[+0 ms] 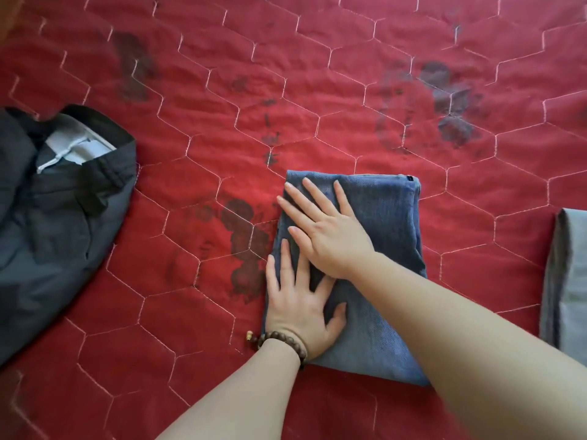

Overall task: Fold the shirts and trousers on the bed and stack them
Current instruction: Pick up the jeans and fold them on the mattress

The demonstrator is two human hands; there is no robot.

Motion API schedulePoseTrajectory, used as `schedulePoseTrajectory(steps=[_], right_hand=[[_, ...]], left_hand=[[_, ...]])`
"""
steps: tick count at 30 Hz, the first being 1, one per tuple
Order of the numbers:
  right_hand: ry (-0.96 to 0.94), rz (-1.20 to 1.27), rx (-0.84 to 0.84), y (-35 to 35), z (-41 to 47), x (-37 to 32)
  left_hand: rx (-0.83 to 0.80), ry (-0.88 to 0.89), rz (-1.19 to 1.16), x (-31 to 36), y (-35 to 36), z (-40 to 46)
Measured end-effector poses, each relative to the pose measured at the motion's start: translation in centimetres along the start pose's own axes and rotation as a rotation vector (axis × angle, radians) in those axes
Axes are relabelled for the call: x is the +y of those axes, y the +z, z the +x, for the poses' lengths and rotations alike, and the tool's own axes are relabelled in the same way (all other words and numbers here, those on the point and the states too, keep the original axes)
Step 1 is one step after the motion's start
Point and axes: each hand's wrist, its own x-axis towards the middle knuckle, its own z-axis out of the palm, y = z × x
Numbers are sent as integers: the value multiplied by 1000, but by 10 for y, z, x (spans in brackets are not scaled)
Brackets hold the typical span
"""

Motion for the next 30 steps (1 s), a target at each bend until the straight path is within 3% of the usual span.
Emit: schedulePoseTrajectory(steps=[3, 8, 12, 16, 19, 22, 24, 27, 30], right_hand=[[-28, -74, 27, -5, -12, 29], [229, -113, 102, -1, -30, 76], [128, -51, 37, -9, -28, 90], [195, -23, 77, -5, -39, 114], [278, -64, 70, -12, -36, 103], [422, -111, 234, -14, -56, 65], [393, -74, 301, 5, -91, 21], [385, -11, 196, 32, -125, -16], [403, 38, 201, 38, -128, -10]], left_hand=[[-1, 9, 26, 2, -1, -2], [25, 6, 28, 2, 2, 1], [29, 11, 32, 2, 2, -1], [39, 18, 35, 0, 6, 1], [50, 25, 47, -1, 7, 0], [50, 36, 48, -2, 6, -2], [55, 38, 56, -2, 7, -1], [65, 47, 60, -3, 9, -3], [85, 56, 70, -4, 12, -2]])
